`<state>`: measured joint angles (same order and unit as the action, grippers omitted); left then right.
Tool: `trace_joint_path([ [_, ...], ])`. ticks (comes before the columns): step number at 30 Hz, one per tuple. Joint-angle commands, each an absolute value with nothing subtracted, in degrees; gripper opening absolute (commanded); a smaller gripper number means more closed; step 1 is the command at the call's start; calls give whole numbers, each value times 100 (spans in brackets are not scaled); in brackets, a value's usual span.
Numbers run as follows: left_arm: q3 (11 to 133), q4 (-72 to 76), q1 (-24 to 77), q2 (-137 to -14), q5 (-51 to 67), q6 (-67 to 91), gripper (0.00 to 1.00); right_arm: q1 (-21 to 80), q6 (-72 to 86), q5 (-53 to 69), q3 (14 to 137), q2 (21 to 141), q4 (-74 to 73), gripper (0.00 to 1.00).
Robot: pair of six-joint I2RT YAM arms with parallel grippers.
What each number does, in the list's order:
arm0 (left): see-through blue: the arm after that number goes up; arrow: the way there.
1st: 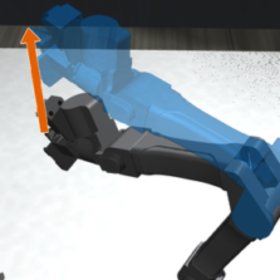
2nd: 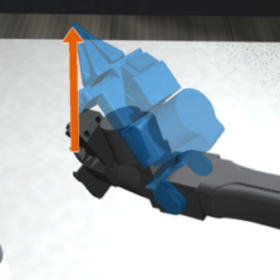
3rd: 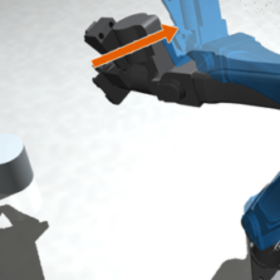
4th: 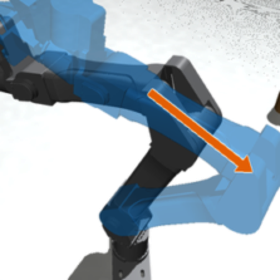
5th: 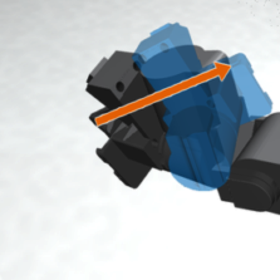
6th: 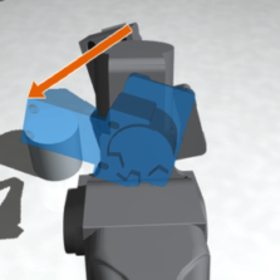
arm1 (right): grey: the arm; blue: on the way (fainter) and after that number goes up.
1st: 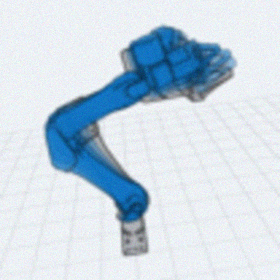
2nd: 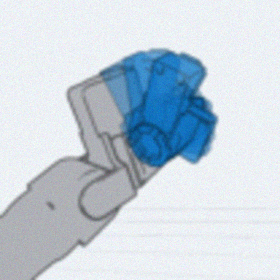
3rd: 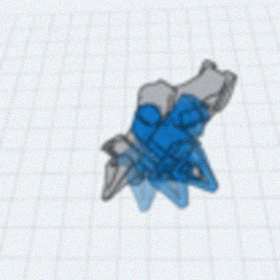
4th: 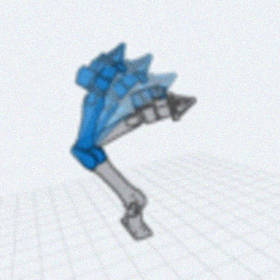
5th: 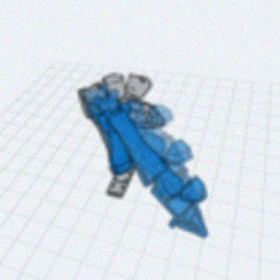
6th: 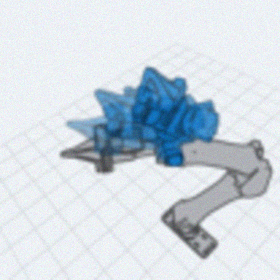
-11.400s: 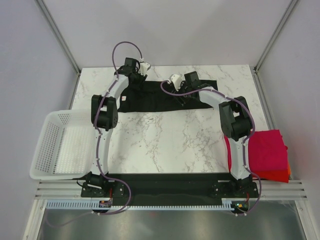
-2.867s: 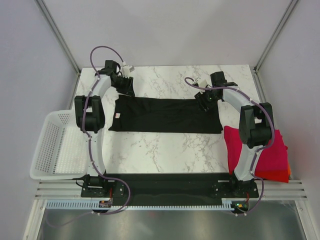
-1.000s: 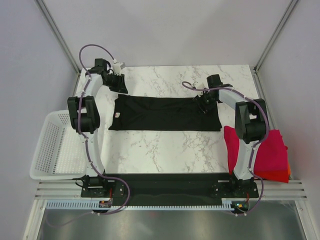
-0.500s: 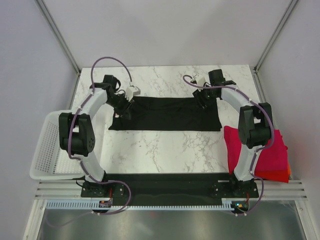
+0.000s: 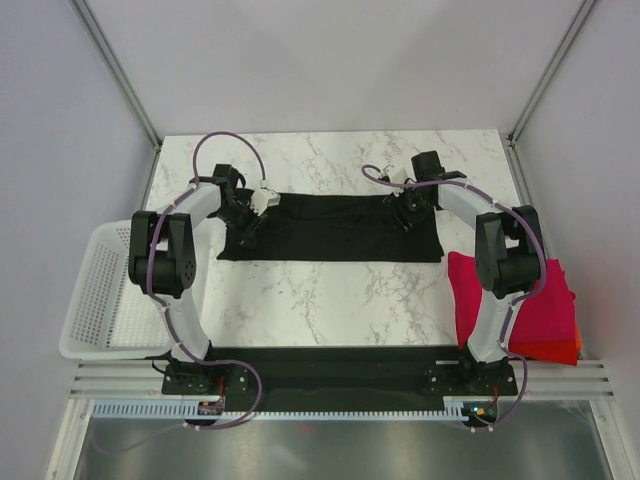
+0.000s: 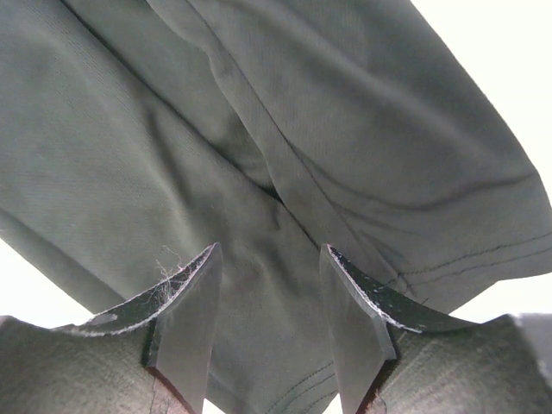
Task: Fold and stack the t-shirts
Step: Fold the tshirt
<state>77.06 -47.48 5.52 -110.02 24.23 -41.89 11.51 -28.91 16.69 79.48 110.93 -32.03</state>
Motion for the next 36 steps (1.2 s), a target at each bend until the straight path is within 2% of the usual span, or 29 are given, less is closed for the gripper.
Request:
trace_joint_path([
  [1,7664,-4474,545,-11232,2320,-3991,27,1151,-2944,1442,7849,11082,-2875,57],
  [6,7918,-4395,545,-11635,2075,-3815,27,1151,-3067,1047,7770,11416,-2821,57],
  [13,8770,-4368,527,-12207,1732,-3806,26,1178,-3278,1106,7304,11198,-3259,57],
  [21,10957,-4500,510,-13508,1433,-3700,26,1730,-3409,1801,7031,10434,-3928,56],
  [25,12223,-4772,492,-13729,1336,-3447,27,1951,-3490,2179,7512,10064,-4254,57],
  [31,12165,-4746,562,-12824,1924,-2911,30,1802,-3358,2320,8470,10107,-4070,57],
  [36,11498,-4764,721,-12419,2206,-2419,30,1696,-3366,2224,9096,10976,-3737,57],
])
